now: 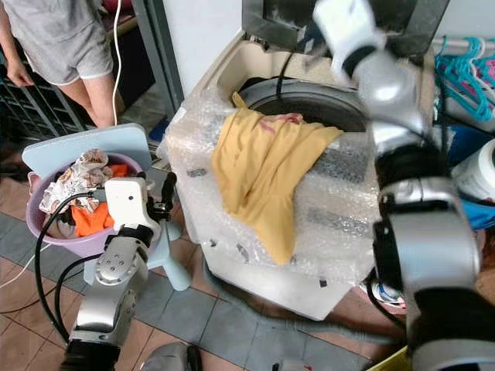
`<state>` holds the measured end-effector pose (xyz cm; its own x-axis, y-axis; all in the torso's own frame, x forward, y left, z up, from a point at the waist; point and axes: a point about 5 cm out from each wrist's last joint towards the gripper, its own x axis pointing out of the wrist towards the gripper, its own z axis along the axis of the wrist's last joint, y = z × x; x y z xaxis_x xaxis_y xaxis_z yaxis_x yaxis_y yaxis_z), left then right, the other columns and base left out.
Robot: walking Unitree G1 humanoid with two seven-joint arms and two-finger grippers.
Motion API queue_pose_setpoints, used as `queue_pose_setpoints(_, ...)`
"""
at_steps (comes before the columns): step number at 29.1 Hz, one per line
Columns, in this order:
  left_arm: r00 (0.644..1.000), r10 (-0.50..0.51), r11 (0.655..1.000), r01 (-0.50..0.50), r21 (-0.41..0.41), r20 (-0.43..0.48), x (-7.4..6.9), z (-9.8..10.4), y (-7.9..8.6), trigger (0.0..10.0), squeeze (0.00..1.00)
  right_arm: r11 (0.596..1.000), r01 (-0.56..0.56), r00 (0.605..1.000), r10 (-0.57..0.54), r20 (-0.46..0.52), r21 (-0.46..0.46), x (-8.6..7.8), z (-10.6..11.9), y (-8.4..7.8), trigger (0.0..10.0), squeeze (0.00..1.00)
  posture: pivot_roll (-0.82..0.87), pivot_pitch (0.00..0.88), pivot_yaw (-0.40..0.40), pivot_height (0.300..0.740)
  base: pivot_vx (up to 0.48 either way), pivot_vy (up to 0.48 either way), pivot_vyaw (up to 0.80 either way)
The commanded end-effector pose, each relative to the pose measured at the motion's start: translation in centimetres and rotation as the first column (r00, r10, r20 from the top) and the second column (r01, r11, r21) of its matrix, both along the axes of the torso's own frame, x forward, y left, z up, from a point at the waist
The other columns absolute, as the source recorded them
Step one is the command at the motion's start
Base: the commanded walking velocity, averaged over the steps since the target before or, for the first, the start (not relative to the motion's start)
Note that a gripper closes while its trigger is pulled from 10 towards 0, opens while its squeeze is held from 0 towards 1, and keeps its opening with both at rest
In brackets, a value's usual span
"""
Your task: Clothes washing
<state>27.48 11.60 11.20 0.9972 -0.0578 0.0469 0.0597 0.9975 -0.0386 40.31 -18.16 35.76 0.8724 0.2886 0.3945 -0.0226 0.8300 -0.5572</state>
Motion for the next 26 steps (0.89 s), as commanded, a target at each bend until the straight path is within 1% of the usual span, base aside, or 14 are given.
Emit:
queue_pose_setpoints(1, 1.0, 0.001, 1.0, -0.001, 0.004, 0.001, 0.2, 0.1, -0.1, 10.0, 0.0, 0.999, -0.05, 0.998, 0.051, -0.022, 0.007, 0.1, -0.2, 0.5, 0.0, 0.0, -0.06, 0.0, 0.048, 0.74, 0.0, 0.0, 0.0)
queue_pose_setpoints(3, 1.0, 0.009, 1.0, -0.009, 0.003, 0.003, 0.2, 0.1, 0.0, 10.0, 0.0, 0.981, -0.191, 0.979, 0.189, -0.08, -0.017, -0.2, -1.4, 1.8, 10.0, 0.0, -0.05, 0.0, 0.045, 0.74, 0.0, 0.0, 0.0)
queue_pose_setpoints(4, 1.0, 0.01, 1.0, -0.01, 0.003, 0.002, 0.1, 0.0, 0.0, 10.0, 0.0, 0.975, -0.223, 0.971, 0.22, -0.097, -0.021, -0.3, -1.9, 2.0, 10.0, 0.0, -0.05, 0.0, 0.045, 0.74, 0.0, 0.0, 0.0)
queue_pose_setpoints(5, 1.0, 0.01, 1.0, -0.01, 0.002, 0.001, 0.1, 0.0, 0.0, 10.0, 0.0, 0.96, -0.279, 0.953, 0.273, -0.133, -0.03, -0.5, -2.9, 2.3, 10.0, 0.6, -0.05, 0.0, 0.045, 0.74, 0.0, 0.0, 0.0)
queue_pose_setpoints(6, 1.0, 0.01, 1.0, -0.01, 0.0, 0.0, 0.0, 0.0, 0.0, 10.0, 0.0, 0.944, -0.327, 0.933, 0.314, -0.173, -0.051, -0.9, -4.3, 2.5, 10.0, 1.0, -0.05, 0.0, 0.046, 0.74, 0.0, 0.0, 0.0)
queue_pose_setpoints(8, 1.0, 0.007, 1.0, -0.007, -0.001, -0.001, 0.0, 0.0, 0.0, 10.0, 0.0, 0.918, -0.393, 0.897, 0.37, -0.241, -0.057, -1.7, -6.7, 2.6, 10.0, 1.0, -0.05, 0.0, 0.049, 0.74, 0.0, 0.0, 0.0)
queue_pose_setpoints(10, 1.0, 0.007, 1.0, -0.007, -0.001, -0.001, 0.0, 0.0, 0.0, 10.0, 0.0, 0.913, -0.405, 0.888, 0.381, -0.256, -0.047, -1.9, -7.3, 2.6, 10.0, 1.0, -0.06, 0.0, 0.051, 0.74, 0.0, 0.0, 0.0)
queue_pose_setpoints(12, 1.0, 0.001, 1.0, -0.001, 0.001, -0.002, 0.1, 0.0, 0.0, 10.0, 0.0, 0.875, -0.483, 0.835, 0.456, -0.309, -0.015, -3.0, -9.1, 2.8, 10.0, 1.0, -0.06, 0.0, 0.062, 0.74, 0.0, 0.0, 0.0)
queue_pose_setpoints(13, 1.0, -0.007, 1.0, 0.007, 0.003, -0.002, 0.2, 0.0, 0.1, 10.0, 0.0, 0.837, -0.547, 0.781, 0.516, -0.351, 0.014, -4.0, -10.2, 3.0, 10.0, 1.0, -0.07, 0.0, 0.07, 0.74, 0.0, 0.0, 0.0)
queue_pose_setpoints(18, 1.0, -0.022, 1.0, 0.022, 0.003, 0.001, 0.3, 0.1, -0.2, 10.0, 0.0, 0.775, -0.629, 0.68, 0.585, -0.442, 0.057, -5.8, -12.2, 3.2, 10.0, 1.0, -0.07, 0.0, 0.076, 0.74, 0.0, 0.0, 0.0)
queue_pose_setpoints(21, 1.0, -0.027, 1.0, 0.027, 0.002, 0.001, 0.4, 0.1, -0.3, 10.0, 0.0, 0.788, -0.615, 0.695, 0.532, -0.483, -0.016, -5.9, -13.4, 3.1, 10.0, 1.0, -0.08, 0.0, 0.077, 0.74, 0.0, 0.0, 0.0)
queue_pose_setpoints(23, 1.0, -0.028, 1.0, 0.028, 0.001, 0.001, 0.4, 0.1, -0.4, 10.0, 0.0, 0.819, -0.571, 0.728, 0.479, -0.491, -0.048, -5.5, -13.9, 2.9, 10.0, 1.0, -0.08, 0.0, 0.075, 0.74, 0.0, 0.0, 0.0)
queue_pose_setpoints(24, 1.0, -0.027, 1.0, 0.027, 0.0, 0.002, 0.4, 0.1, -0.3, 10.0, 0.0, 0.856, -0.511, 0.762, 0.409, -0.502, -0.08, -5.2, -14.4, 2.7, 10.0, 1.0, -0.08, 0.0, 0.075, 0.74, 0.0, 0.0, 0.0)
queue_pose_setpoints(26, 1.0, -0.022, 1.0, 0.022, 0.001, 0.002, 0.4, 0.1, -0.2, 10.0, 0.0, 0.884, -0.461, 0.777, 0.36, -0.516, -0.077, -4.9, -15.0, 2.6, 10.0, 1.0, -0.07, 0.0, 0.07, 0.74, 0.0, 0.0, 0.0)
